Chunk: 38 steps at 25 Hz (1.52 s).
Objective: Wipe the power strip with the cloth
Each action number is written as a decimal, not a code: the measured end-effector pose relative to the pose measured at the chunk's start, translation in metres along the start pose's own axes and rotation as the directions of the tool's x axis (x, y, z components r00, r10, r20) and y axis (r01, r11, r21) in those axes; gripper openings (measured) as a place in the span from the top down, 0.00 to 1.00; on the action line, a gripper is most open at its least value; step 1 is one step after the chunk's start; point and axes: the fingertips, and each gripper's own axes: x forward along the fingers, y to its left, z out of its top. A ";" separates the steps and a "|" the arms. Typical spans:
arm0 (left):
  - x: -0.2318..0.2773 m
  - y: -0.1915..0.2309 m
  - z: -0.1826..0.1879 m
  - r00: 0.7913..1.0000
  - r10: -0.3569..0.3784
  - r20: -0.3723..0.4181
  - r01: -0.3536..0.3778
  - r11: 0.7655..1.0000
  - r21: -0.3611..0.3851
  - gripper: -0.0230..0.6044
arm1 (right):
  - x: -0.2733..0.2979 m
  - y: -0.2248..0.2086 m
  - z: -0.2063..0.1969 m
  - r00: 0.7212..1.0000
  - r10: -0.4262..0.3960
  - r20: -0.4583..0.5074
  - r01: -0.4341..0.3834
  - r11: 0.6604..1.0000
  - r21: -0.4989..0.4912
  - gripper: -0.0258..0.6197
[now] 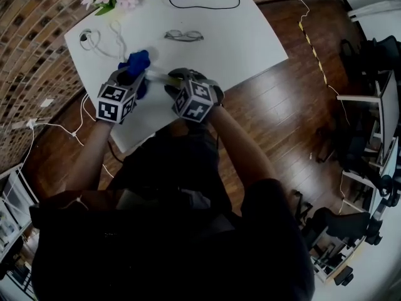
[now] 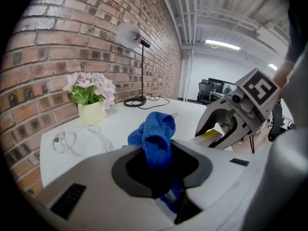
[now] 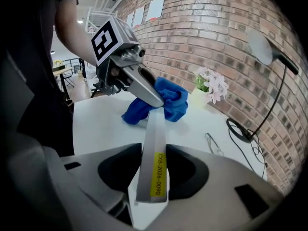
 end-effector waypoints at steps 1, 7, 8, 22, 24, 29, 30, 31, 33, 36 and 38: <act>-0.003 0.004 -0.001 1.000 0.013 -0.006 -0.013 1.000 -0.010 0.79 | 0.000 0.000 -0.001 1.000 -0.011 -0.009 0.011 1.000 -0.029 0.73; -0.010 0.015 -0.004 0.998 0.015 -0.067 -0.016 1.000 -0.009 0.79 | 0.005 -0.007 -0.010 0.983 -0.172 -0.056 0.149 0.945 -0.292 0.72; -0.010 0.014 -0.005 0.997 0.009 -0.076 -0.008 1.000 0.007 0.79 | 0.006 -0.008 -0.012 0.978 -0.199 -0.061 0.169 0.929 -0.331 0.72; -0.018 -0.024 -0.027 0.978 0.059 -0.198 0.030 0.907 0.420 0.78 | -0.004 0.013 -0.005 0.954 -0.300 -0.025 0.266 0.880 -0.394 0.58; -0.018 -0.026 -0.030 0.974 0.038 -0.223 0.057 0.913 0.403 0.78 | -0.006 0.020 -0.004 0.958 -0.287 -0.008 0.258 0.874 -0.412 0.63; -0.024 -0.029 -0.044 0.955 -0.017 -0.295 0.119 0.935 0.333 0.78 | -0.005 0.035 -0.002 0.956 -0.292 0.034 0.277 0.859 -0.431 0.65; -0.024 -0.029 -0.046 0.951 -0.025 -0.309 0.128 0.939 0.319 0.78 | -0.005 0.038 -0.002 0.955 -0.295 0.039 0.282 0.855 -0.435 0.65; -0.025 -0.029 -0.048 0.945 -0.037 -0.324 0.139 0.944 0.298 0.78 | -0.004 0.041 -0.001 0.954 -0.297 0.045 0.286 0.852 -0.439 0.64; -0.027 -0.030 -0.050 0.933 -0.084 -0.350 0.167 0.962 0.215 0.78 | -0.002 0.047 0.000 0.952 -0.299 0.059 0.293 0.844 -0.449 0.62; -0.035 -0.026 -0.047 0.925 -0.198 -0.324 0.188 0.980 -0.061 0.78 | -0.001 0.056 0.003 0.954 -0.288 0.085 0.296 0.851 -0.435 0.61; -0.043 -0.023 -0.029 0.941 -0.250 -0.226 0.186 0.944 -0.272 0.78 | 0.000 0.061 0.004 0.957 -0.273 0.098 0.289 0.860 -0.420 0.61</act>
